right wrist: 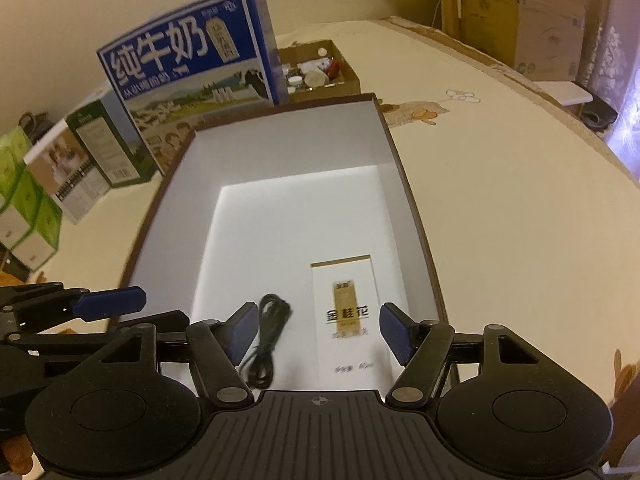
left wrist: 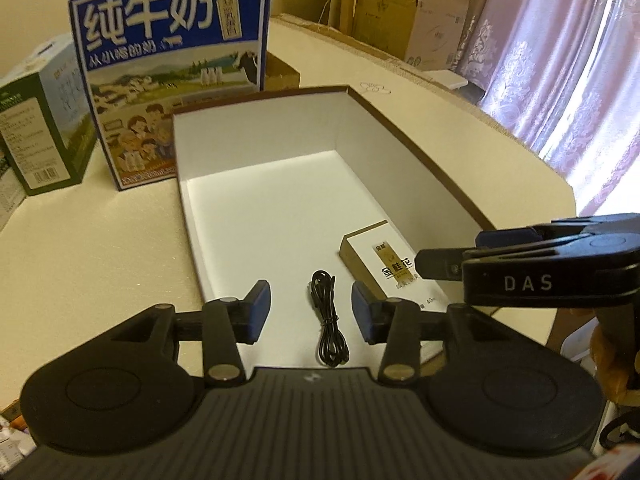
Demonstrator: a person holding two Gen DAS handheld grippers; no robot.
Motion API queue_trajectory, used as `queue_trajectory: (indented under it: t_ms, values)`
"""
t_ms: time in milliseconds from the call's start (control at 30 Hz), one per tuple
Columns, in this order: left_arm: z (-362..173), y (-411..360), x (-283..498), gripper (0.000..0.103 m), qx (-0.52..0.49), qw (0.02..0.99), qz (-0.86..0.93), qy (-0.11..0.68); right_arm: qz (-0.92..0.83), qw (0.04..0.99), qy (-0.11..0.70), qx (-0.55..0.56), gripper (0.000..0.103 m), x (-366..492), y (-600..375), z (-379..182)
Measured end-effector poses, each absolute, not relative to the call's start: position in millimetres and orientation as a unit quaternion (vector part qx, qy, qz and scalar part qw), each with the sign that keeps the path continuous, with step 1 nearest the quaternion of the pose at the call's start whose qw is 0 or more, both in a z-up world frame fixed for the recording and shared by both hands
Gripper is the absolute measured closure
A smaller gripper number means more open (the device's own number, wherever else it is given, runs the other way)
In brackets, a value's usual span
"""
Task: Organize rigid objects
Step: 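Move both tools back from the brown box toward the item pile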
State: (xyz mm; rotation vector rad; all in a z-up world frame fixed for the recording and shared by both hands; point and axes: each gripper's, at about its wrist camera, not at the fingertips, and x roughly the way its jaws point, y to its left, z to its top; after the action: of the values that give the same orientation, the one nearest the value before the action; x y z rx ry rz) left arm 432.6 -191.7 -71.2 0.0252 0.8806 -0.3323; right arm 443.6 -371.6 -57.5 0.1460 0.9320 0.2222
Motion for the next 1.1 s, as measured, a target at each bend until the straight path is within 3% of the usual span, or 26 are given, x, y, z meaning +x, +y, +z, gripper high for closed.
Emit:
queue_trajectory:
  t_ms: [400, 600, 1100]
  values:
    - [-21.2, -144.5, 366.2, 0.056, -0.005, 0.909, -0.147, 0.39, 0.101, 0.901, 0.406, 0.111, 0.038, 383.2, -348.2, -8.9]
    - [-5.9, -100.8, 317.7, 0.048, 0.0, 0.92, -0.1, 0.378, 0.119, 0.904, 0.391, 0.124, 0.037, 342.1, -319.1, 7.3]
    - [-0.3, 2.5, 189.8, 0.038, -0.026, 0.931, -0.008, 0.363, 0.223, 0.892, 0.378, 0.112, 0.037, 257.2, -237.0, -7.5]
